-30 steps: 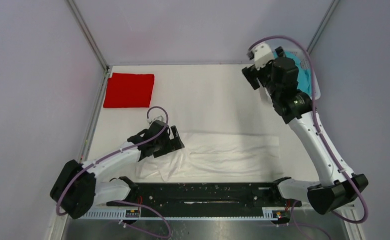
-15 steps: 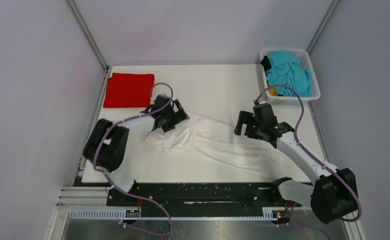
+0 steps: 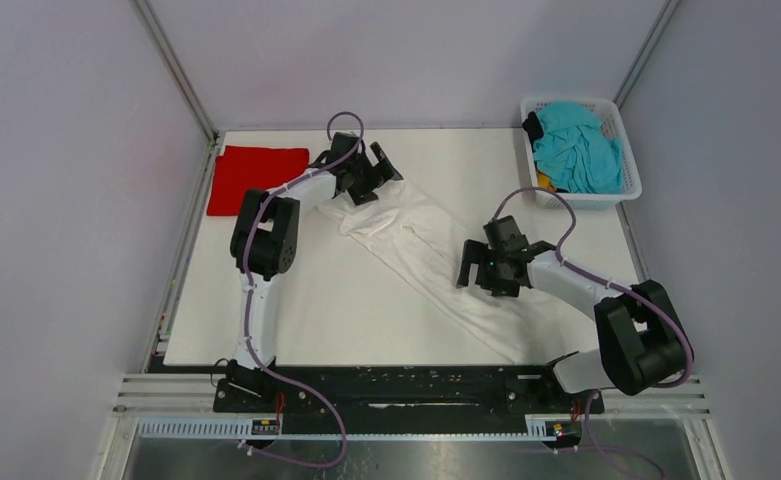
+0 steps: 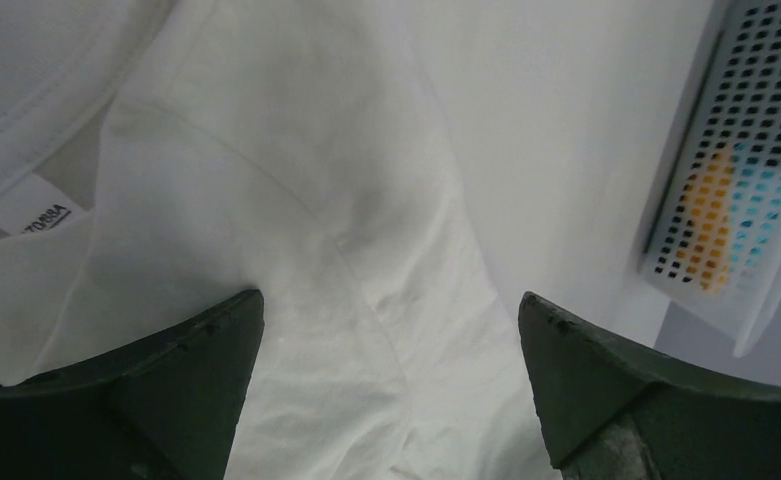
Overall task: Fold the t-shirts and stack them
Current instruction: Rotate the tshirt 90 degrees
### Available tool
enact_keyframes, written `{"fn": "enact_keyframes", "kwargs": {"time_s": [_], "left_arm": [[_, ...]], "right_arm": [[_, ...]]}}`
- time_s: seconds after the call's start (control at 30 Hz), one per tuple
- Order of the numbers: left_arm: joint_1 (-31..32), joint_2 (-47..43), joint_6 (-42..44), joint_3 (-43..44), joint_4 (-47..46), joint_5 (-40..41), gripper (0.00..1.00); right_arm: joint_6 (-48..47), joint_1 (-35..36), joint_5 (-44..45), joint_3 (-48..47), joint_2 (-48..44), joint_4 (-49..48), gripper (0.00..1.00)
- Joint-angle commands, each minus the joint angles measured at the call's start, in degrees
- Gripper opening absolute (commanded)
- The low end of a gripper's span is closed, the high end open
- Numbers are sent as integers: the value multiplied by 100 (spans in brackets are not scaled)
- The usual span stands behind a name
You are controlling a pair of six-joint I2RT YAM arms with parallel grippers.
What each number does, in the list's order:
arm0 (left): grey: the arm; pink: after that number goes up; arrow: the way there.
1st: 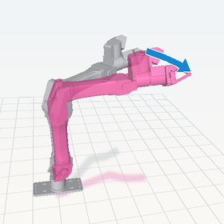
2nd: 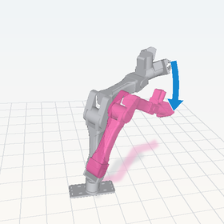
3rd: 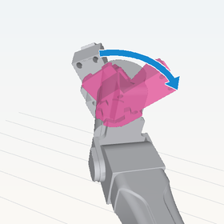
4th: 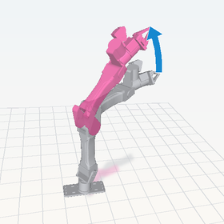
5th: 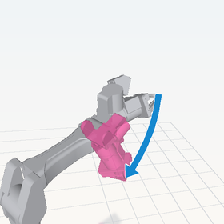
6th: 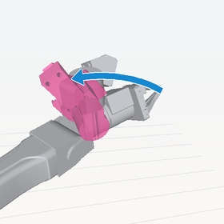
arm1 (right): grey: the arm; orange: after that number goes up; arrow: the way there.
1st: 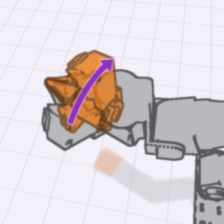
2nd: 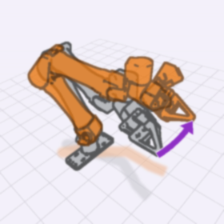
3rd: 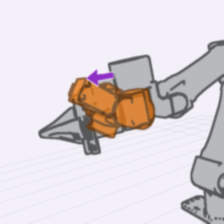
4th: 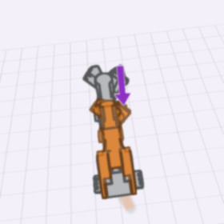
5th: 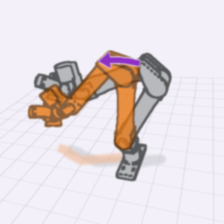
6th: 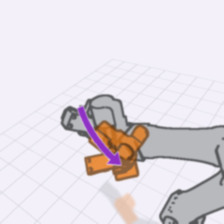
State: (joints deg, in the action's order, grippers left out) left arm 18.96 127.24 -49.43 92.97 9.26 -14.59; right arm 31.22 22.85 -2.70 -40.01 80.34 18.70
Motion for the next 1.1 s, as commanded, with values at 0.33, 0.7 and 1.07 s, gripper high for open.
{"fn": "enact_keyframes", "kwargs": {"time_s": [0.33, 0.7, 1.07], "left_arm": [[-118, 2920, -929, 4186, -247, -1939, 99], [-200, 3239, -1117, 4733, -817, -2139, 99], [-182, 1061, -171, 2753, -1003, -2437, 99]], "right_arm": [[771, 2155, -1635, -730, 1434, -1376, 100], [418, 2347, -2042, -968, 1640, -2350, 100], [262, 2299, -969, 184, -377, -2460, 99]]}}
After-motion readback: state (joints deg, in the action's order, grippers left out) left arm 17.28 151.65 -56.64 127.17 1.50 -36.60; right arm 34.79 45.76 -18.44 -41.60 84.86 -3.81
